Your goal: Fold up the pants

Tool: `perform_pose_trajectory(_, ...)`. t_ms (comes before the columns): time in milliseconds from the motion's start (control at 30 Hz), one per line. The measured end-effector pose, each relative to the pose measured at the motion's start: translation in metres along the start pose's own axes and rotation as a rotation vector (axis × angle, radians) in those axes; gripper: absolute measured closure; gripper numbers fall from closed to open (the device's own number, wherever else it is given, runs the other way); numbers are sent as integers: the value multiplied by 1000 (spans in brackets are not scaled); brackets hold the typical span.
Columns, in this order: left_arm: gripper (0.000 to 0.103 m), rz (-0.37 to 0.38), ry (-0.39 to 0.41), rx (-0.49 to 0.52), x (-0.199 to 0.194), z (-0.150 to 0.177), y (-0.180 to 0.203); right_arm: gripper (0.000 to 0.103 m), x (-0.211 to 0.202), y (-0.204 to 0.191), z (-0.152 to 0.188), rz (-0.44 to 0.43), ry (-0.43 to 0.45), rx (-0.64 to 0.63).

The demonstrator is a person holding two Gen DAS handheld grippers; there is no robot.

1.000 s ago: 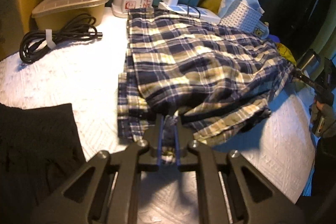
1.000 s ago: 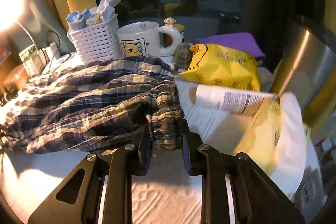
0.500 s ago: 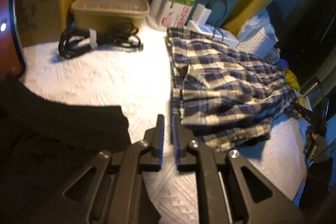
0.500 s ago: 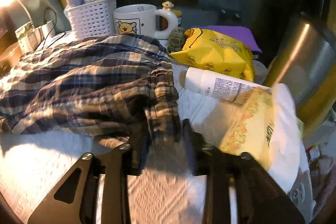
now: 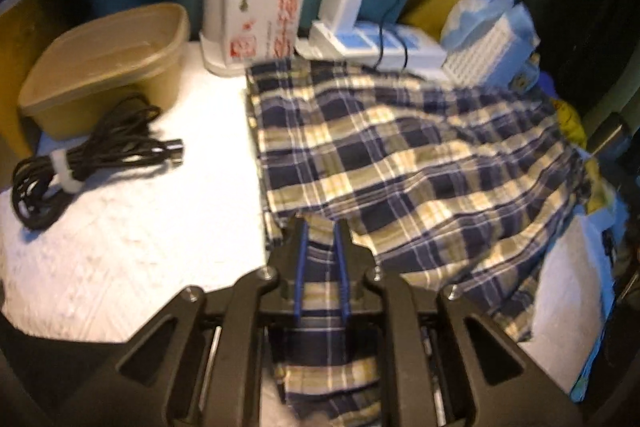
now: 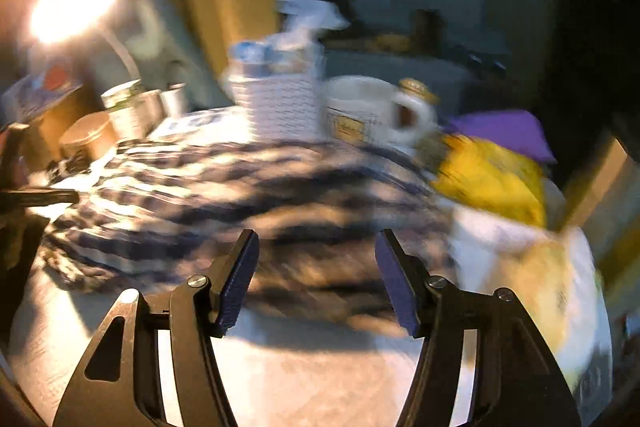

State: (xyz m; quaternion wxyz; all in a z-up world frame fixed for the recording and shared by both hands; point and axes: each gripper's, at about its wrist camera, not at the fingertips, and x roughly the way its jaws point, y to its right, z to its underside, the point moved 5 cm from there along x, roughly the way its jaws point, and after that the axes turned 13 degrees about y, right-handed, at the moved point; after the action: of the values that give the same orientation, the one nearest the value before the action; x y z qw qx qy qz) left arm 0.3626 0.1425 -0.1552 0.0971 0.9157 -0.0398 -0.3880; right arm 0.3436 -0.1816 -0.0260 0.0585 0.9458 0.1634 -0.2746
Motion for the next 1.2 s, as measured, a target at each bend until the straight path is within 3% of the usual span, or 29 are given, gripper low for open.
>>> perform_pose_trajectory(67, 89, -23, -27, 19, 7, 5, 0, 39, 18, -23, -18, -68, -5, -55)
perform_pose_trajectory(133, 89, -26, -5, -2, 6, 5, -3, 39, 41, -49, -34, -161, -19, -89)
perform_pose_trajectory(300, 89, -29, 14, -74, 2, 4, -14, 39, 119, -135, -57, -395, -148, -187)
perform_pose_trajectory(400, 89, -59, 32, -111, 3, 5, -19, 39, 167, -174, -57, -446, -237, -248)
perform_pose_trajectory(500, 89, -66, 60, -148, -1, 7, -22, 40, 221, -206, -49, -447, -342, -302)
perform_pose_trajectory(600, 88, -69, 89, -193, -7, 12, -26, 45, 247, -227, -33, -445, -399, -414)
perform_pose_trajectory(633, 87, -71, 90, -196, -10, 15, -28, 50, 254, -232, -27, -441, -420, -443)
perform_pose_trajectory(667, 87, -79, 87, -194, -9, 18, -29, 62, 260, -236, -22, -436, -435, -471)
perform_pose_trajectory(700, 86, -80, 87, -191, -8, 19, -28, 66, 261, -240, -24, -450, -418, -476)
perform_pose_trajectory(733, 86, -81, 91, -188, -8, 19, -27, 86, 262, -242, -24, -449, -417, -489)
perform_pose_trajectory(767, 85, -84, 98, -193, -8, 18, -27, 96, 261, -243, -27, -440, -405, -513)
perform_pose_trajectory(933, 85, -90, 101, -237, -4, 10, -30, 99, 261, -242, -46, -392, -324, -528)
perform_pose_trajectory(1100, 83, -89, 93, -270, 3, -4, -39, 99, 278, -235, -60, -340, -318, -459)
perform_pose_trajectory(1200, 82, -88, 98, -266, -5, -7, -41, 94, 281, -235, -57, -361, -351, -422)
